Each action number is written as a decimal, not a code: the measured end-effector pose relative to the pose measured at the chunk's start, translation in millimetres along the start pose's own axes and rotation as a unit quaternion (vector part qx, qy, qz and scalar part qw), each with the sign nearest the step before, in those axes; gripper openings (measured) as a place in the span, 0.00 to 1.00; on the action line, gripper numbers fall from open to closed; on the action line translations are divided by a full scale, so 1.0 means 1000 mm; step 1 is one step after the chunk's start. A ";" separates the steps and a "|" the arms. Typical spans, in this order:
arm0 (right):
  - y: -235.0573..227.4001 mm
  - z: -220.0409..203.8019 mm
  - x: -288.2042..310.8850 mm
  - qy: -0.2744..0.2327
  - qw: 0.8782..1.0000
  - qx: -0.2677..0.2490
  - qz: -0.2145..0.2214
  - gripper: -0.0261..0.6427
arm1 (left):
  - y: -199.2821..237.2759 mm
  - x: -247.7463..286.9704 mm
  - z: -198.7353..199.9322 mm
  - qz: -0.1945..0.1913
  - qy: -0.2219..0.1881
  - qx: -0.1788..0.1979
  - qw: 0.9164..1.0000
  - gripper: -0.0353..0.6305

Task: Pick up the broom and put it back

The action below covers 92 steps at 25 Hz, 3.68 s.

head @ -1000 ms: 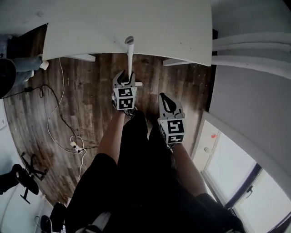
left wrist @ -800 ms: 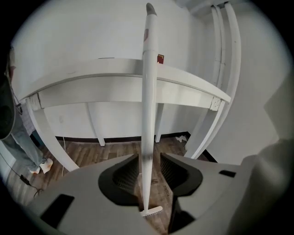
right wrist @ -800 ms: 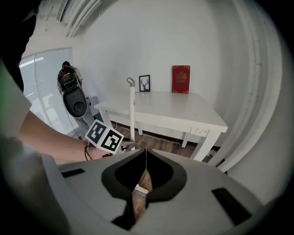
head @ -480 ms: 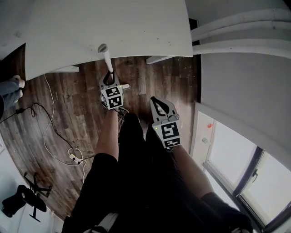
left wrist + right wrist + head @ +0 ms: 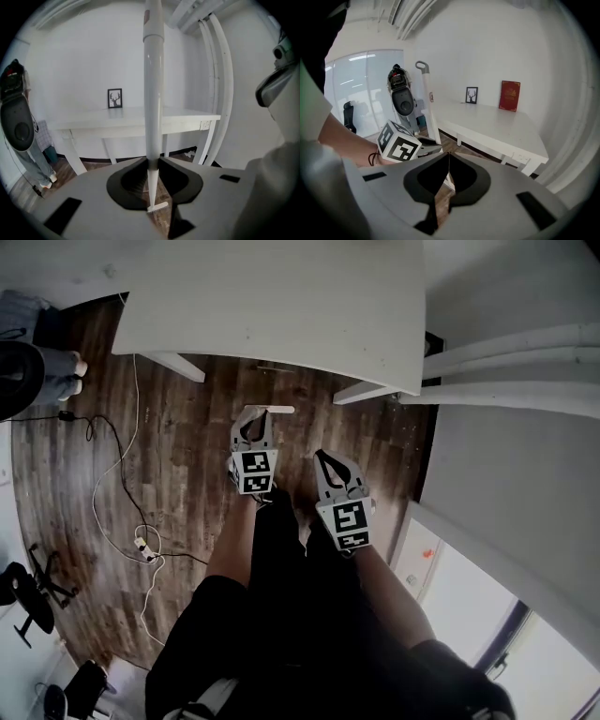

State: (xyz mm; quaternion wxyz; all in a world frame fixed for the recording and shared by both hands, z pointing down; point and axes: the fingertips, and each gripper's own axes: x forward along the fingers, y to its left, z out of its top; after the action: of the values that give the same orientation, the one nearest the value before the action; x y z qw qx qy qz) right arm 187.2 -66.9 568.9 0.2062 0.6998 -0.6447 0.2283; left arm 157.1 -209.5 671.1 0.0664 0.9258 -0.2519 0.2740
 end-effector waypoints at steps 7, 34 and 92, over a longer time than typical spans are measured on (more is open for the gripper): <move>0.015 0.057 -0.028 -0.079 0.995 -0.044 0.049 0.07 | -0.013 -0.093 0.087 0.048 -0.091 0.003 0.995 0.17; 0.059 0.119 -0.177 -0.238 0.938 -0.162 0.191 0.07 | -0.108 -0.336 0.136 0.203 -0.148 -0.047 0.967 0.17; 0.306 0.078 -0.050 -0.135 0.951 -0.142 0.238 0.07 | 0.061 -0.454 -0.047 0.246 -0.063 -0.093 0.963 0.17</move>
State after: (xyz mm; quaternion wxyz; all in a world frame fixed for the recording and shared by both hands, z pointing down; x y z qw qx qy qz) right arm -116.3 -97.4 474.3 0.1546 0.5135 -0.8403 0.0801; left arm -224.1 -55.0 463.8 0.0665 0.8404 -0.5000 0.1982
